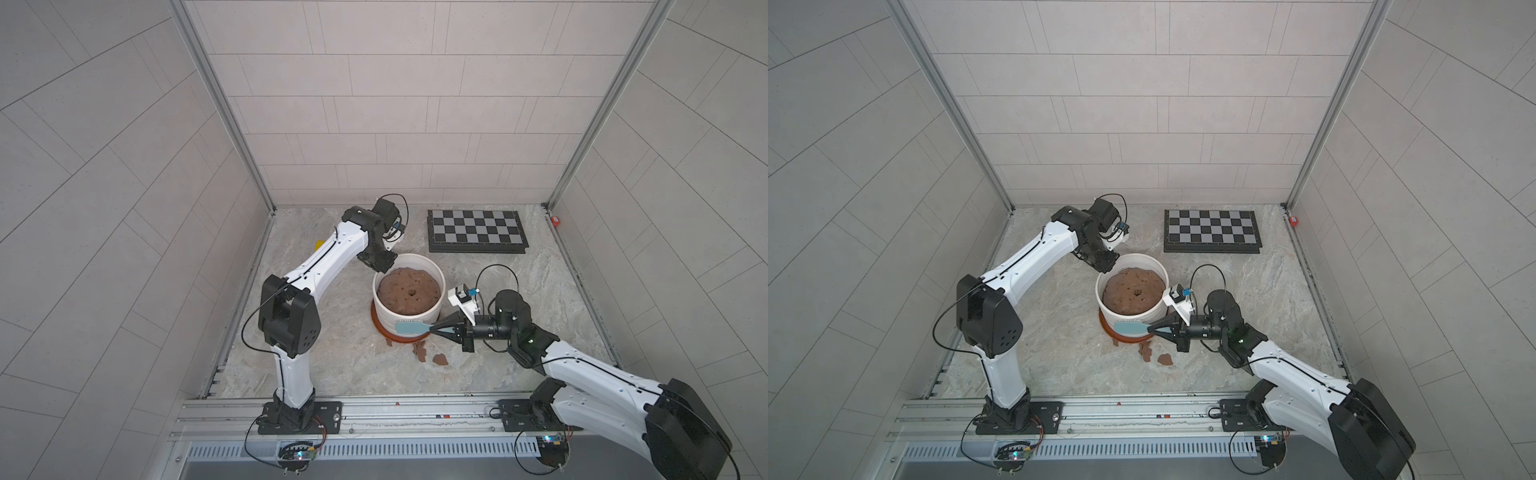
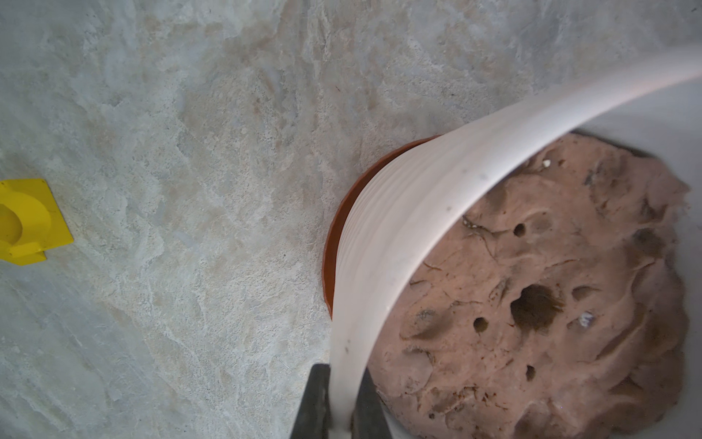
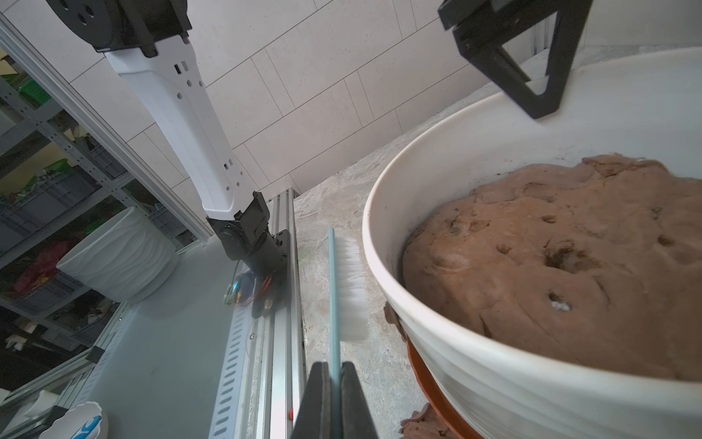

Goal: Scrub the dried mud off the ceramic pot
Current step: Rotate the pot at the center of the board, then brush off the soil from the pot, then rotate the pot at the center of the board.

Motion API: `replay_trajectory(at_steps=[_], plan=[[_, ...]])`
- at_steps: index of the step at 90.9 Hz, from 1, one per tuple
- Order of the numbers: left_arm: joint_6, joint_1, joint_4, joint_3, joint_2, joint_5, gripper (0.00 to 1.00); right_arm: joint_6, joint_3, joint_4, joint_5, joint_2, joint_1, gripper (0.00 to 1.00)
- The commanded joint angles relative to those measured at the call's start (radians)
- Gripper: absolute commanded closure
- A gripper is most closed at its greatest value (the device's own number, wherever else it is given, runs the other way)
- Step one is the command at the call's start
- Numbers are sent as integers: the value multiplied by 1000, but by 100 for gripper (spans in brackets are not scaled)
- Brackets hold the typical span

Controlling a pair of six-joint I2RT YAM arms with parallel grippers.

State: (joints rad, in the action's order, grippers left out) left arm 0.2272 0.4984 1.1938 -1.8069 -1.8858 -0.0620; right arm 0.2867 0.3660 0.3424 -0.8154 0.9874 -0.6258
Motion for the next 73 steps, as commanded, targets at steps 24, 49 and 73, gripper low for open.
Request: replay_trajectory(at_steps=[24, 49, 73], plan=[[86, -3, 64, -30, -36, 97, 100, -35, -28, 21, 224, -1, -8, 100], [90, -4, 66, -35, -38, 103, 100, -26, -104, 45, 366, -15, -46, 100], [92, -7, 73, -55, -45, 104, 100, -7, -136, 50, 357, 21, -93, 100]])
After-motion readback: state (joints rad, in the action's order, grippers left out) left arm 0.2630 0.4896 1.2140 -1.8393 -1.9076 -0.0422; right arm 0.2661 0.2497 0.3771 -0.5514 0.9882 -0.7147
